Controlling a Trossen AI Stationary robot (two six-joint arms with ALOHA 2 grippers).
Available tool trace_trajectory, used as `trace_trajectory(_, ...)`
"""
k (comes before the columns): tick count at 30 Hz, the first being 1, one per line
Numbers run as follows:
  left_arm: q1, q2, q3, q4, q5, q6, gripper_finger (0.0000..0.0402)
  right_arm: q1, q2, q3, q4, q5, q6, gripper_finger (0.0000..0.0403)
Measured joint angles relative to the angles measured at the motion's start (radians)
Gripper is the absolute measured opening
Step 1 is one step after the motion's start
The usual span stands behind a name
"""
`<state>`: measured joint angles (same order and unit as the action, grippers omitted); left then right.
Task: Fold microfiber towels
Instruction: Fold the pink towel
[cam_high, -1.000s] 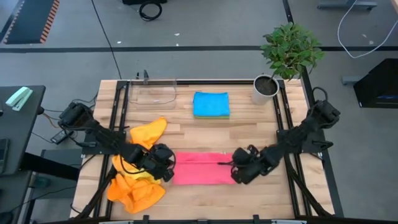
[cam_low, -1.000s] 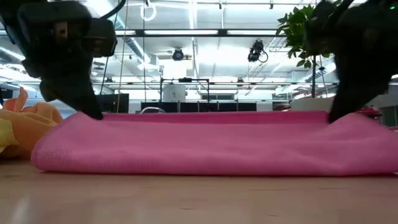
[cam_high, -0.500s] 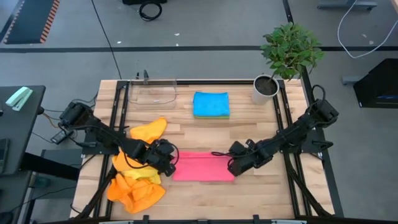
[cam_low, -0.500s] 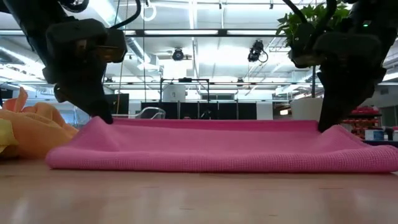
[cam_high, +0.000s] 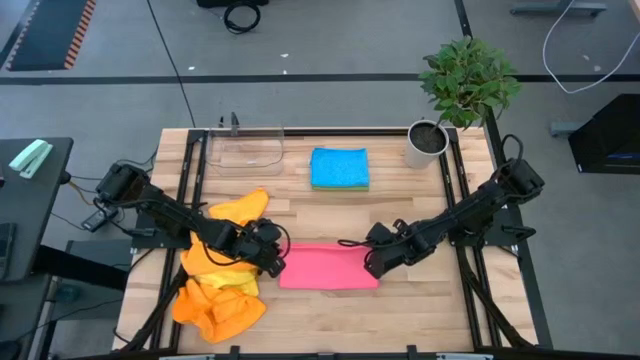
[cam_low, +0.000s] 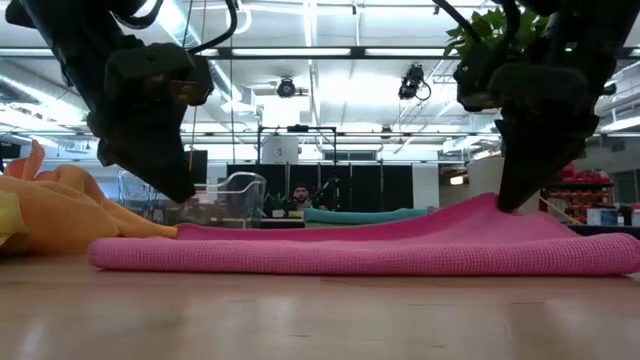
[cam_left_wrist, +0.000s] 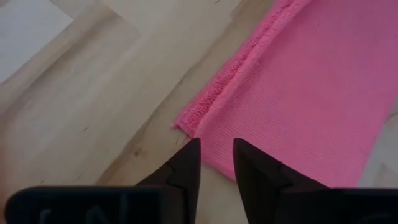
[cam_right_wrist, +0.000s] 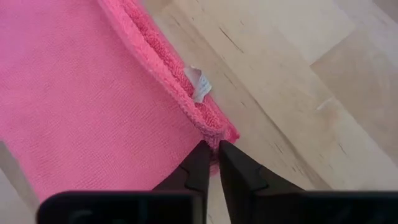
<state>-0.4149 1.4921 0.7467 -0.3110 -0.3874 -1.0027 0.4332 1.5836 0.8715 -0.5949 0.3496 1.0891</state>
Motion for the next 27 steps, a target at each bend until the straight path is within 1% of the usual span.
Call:
trace_trajectory(2, 0.0, 0.0, 0.0, 0.011, 0.0, -0.004, 0.0109, -0.008, -0.006, 0.0, 0.0, -0.006, 0.011, 0.0059)
trace_trajectory(5, -0.001, -0.001, 0.0, 0.04, 0.0, -0.005, 0.0113, -0.038, -0.016, 0.0, -0.001, -0.044, 0.01, 0.0088)
trace_trajectory(8, 0.0, -0.001, 0.0, 0.087, 0.0, 0.018, 0.0112, -0.077, -0.038, 0.0, -0.013, -0.056, -0.025, 0.0123)
trace_trajectory(11, 0.0, -0.001, 0.0, 0.134, 0.017, 0.05, 0.0099, -0.114, -0.086, 0.0, -0.034, -0.056, -0.065, 0.0154)
trace_trajectory(14, 0.0, 0.011, 0.0, 0.171, 0.08, 0.057, 0.0072, -0.109, -0.143, 0.0, -0.032, -0.074, -0.04, 0.0167)
trace_trajectory(16, 0.002, 0.036, 0.0, 0.18, 0.121, 0.057, 0.0046, -0.068, -0.158, 0.001, -0.006, -0.083, -0.008, 0.0156)
trace_trajectory(17, 0.002, 0.054, 0.0, 0.189, 0.142, 0.057, 0.003, -0.043, -0.155, 0.001, 0.004, -0.089, 0.011, 0.0141)
trace_trajectory(19, 0.002, 0.097, 0.0, 0.2, 0.171, 0.047, 0.0009, 0.002, -0.132, 0.001, 0.01, -0.09, 0.039, 0.0091)
trace_trajectory(21, 0.002, 0.139, 0.0, 0.199, 0.176, 0.044, 0.0011, 0.036, -0.088, 0.001, 0.027, -0.085, 0.044, 0.0032)
trace_trajectory(22, 0.002, 0.161, 0.0, 0.207, 0.176, 0.038, 0.0013, 0.042, -0.066, 0.001, 0.031, -0.082, 0.039, 0.0017)
trace_trajectory(25, 0.002, 0.203, 0.002, 0.251, 0.188, 0.014, 0.001, 0.031, 0.007, 0.001, 0.062, -0.08, 0.027, 0.001)
trace_trajectory(27, 0.0, 0.221, 0.005, 0.292, 0.209, 0.013, 0.0006, 0.008, 0.048, 0.0, 0.08, -0.072, -0.013, 0.0007)
